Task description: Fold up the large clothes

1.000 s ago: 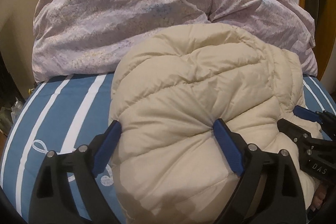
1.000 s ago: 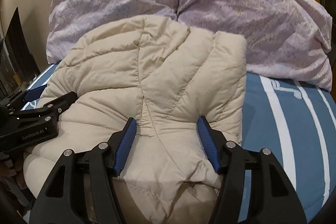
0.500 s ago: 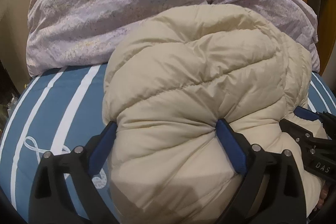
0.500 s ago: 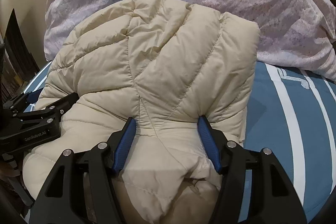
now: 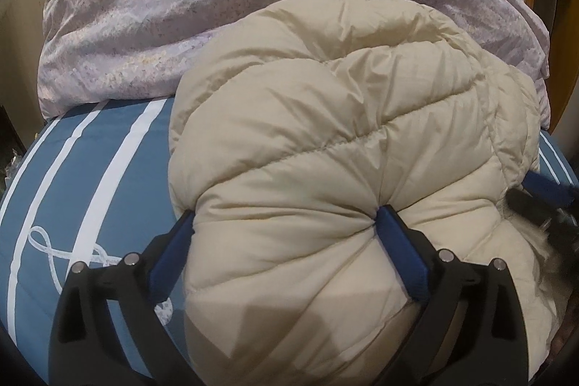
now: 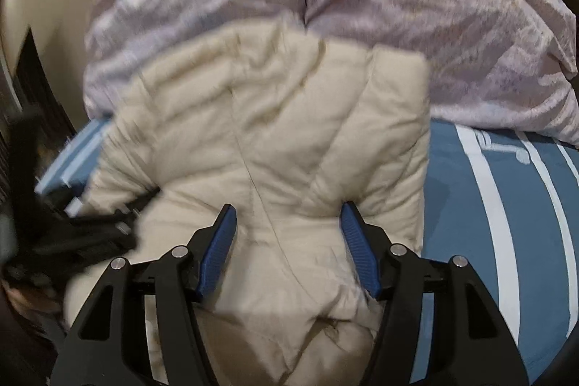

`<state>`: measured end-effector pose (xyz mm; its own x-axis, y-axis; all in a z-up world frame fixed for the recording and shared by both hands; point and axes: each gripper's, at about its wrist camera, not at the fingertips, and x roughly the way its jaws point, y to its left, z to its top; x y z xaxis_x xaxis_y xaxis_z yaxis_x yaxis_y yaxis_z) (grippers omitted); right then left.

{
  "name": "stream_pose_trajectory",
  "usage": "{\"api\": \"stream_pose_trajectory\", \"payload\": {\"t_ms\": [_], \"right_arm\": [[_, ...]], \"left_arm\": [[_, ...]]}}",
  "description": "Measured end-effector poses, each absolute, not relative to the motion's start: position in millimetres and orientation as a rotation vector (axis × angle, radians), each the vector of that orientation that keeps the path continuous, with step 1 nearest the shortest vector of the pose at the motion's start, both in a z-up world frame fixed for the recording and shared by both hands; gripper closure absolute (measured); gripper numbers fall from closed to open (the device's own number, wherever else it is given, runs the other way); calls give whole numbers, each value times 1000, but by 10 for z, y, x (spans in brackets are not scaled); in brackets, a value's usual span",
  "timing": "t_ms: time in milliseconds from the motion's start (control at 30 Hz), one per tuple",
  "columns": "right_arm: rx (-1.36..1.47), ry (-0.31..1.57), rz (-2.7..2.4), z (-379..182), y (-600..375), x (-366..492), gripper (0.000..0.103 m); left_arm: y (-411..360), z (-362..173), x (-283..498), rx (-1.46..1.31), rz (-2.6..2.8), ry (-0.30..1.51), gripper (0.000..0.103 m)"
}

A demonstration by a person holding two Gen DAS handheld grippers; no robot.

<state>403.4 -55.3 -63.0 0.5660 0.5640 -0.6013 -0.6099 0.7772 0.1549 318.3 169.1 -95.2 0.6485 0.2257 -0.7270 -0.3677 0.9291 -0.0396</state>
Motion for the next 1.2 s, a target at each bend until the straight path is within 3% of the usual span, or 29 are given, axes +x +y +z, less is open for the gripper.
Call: {"api": "stream_pose_trajectory", "payload": {"t_ms": [200,600,1200], "right_arm": [[-45,605,637,-418,-529,4166,41],[-93,722,518,-869,-455,4442,41],[-52,772,523,-924,-474,4486,35]], "left_arm": [[1700,-950,3190,-192,338,798,6],[1689,-944,3187,-196,331,795,4],[1773,-966,3192,-267,294,797,2]]}}
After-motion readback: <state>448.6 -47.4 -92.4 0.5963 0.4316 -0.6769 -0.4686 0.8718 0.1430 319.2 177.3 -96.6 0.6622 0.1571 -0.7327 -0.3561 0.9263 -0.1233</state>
